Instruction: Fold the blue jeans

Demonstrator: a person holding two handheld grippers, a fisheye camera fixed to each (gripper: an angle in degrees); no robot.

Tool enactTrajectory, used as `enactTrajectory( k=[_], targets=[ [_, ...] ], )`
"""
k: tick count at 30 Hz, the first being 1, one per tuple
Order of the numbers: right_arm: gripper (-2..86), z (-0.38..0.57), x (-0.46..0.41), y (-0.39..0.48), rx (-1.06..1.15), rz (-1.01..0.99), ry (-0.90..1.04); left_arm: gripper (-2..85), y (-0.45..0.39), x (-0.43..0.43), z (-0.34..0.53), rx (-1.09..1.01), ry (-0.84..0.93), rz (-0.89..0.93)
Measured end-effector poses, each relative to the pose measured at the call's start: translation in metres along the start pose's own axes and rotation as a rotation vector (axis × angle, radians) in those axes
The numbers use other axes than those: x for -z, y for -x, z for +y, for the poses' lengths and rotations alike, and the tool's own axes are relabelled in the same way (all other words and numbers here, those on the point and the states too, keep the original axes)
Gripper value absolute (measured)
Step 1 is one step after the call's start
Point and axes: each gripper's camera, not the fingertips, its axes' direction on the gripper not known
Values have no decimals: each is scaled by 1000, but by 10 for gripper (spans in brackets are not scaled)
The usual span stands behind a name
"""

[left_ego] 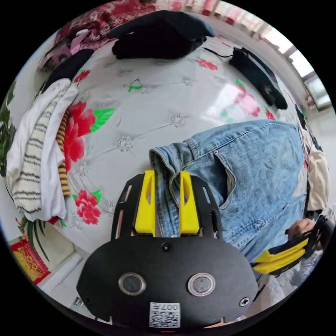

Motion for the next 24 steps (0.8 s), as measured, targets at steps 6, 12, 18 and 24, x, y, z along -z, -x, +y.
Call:
enactTrajectory(
  k=[6,12,18,24],
  targets=[
    [8,106,61,-78,-419,172,84,42,-28,-7,-15,-97,-129,-240],
    [5,173,129,-84,-749,195,-13,58,3,-5,-17,5,-180,-257],
    [2,242,197,-55,-1030,219,-138,66,42,58,131,281,-366,17],
    [22,337,256,4,-1343,279,-228,69,61,59,365,698,-339,200]
  ],
)
